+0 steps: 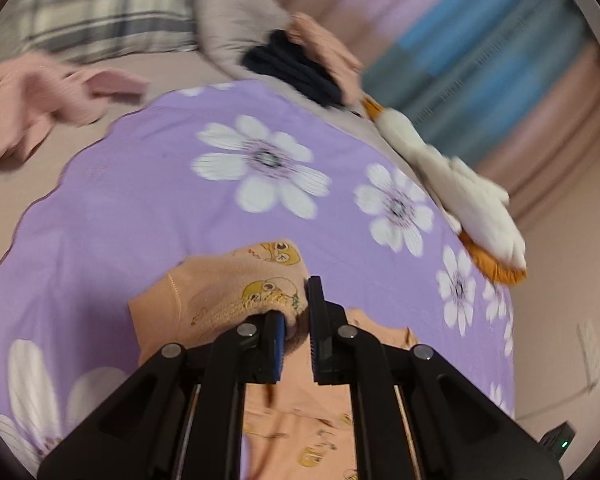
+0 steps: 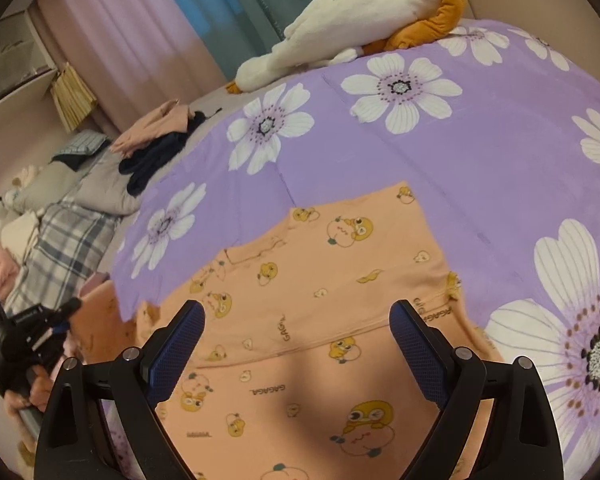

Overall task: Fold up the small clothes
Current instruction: 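Fold the leg end up toward the collar with the left gripper, then open the left gripper and withdraw it from the folded onesie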

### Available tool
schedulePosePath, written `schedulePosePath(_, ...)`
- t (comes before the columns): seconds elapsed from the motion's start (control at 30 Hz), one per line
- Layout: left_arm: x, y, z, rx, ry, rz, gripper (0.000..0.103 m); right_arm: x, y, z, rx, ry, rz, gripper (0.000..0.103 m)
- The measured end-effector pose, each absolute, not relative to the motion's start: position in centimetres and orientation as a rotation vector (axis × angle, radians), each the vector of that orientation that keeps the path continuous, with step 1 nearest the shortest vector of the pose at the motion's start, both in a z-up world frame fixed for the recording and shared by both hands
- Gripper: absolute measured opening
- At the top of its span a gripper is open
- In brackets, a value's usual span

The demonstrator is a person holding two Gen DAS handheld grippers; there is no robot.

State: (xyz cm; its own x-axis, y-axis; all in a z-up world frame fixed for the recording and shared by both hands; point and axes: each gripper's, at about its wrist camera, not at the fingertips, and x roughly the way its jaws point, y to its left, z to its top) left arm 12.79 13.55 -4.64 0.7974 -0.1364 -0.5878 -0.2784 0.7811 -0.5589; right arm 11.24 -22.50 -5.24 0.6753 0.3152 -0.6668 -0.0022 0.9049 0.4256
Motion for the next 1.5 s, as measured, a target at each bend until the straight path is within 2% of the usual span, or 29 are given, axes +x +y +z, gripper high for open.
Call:
schedulePosePath(0.4,15.6,2.8,-6.0,-0.493,0.763,-0.061,0.008,10.4,-26.0,-6.5,0.487,0.832,0.160,0.093)
schedulePosePath(0.6,17.3,-2.1,-9.8,-0.376,0.870,-0.126,0.008,10.2,-26.5,-7.0,0.485,0.851,0.173,0.093)
schedulePosePath(0.8,18.3,-4.0,-14.5,-0.341,0.998,-0.127,0.009,10.3,-27.1,-7.7,0.505,0.866,0.166,0.093)
schedulePosePath(0.93,18.3,-3.7,-14.6,-0.361,0.998,-0.129,0.010,10.5,-27.2,-8.3,0.506,0.878,0.163,0.093)
schedulePosePath(1.03,17.5,-3.5,-13.2,-0.371,0.989,-0.157,0.022,10.8,-27.1,-8.8,0.511,0.897,0.168,0.093)
schedulePosePath(1.13,15.6,-3.4,-10.8,-0.375,0.920,-0.222,0.044,11.0,-26.8,-9.1,0.495,0.910,0.176,0.093)
schedulePosePath(1.17,14.8,-3.0,-9.8,-0.372,0.891,-0.242,0.056,11.1,-26.6,-9.3,0.487,0.919,0.170,0.093)
schedulePosePath(1.2,14.1,-2.7,-9.1,-0.370,0.869,-0.247,0.063,11.1,-26.5,-9.4,0.485,0.923,0.166,0.093)
schedulePosePath(1.3,12.0,-0.5,-7.3,-0.344,0.832,-0.207,0.070,11.2,-25.8,-9.5,0.469,0.940,0.172,0.093)
schedulePosePath(1.5,9.4,6.2,-7.8,-0.410,0.800,-0.054,0.070,11.1,-23.8,-9.1,0.396,0.943,0.173,0.093)
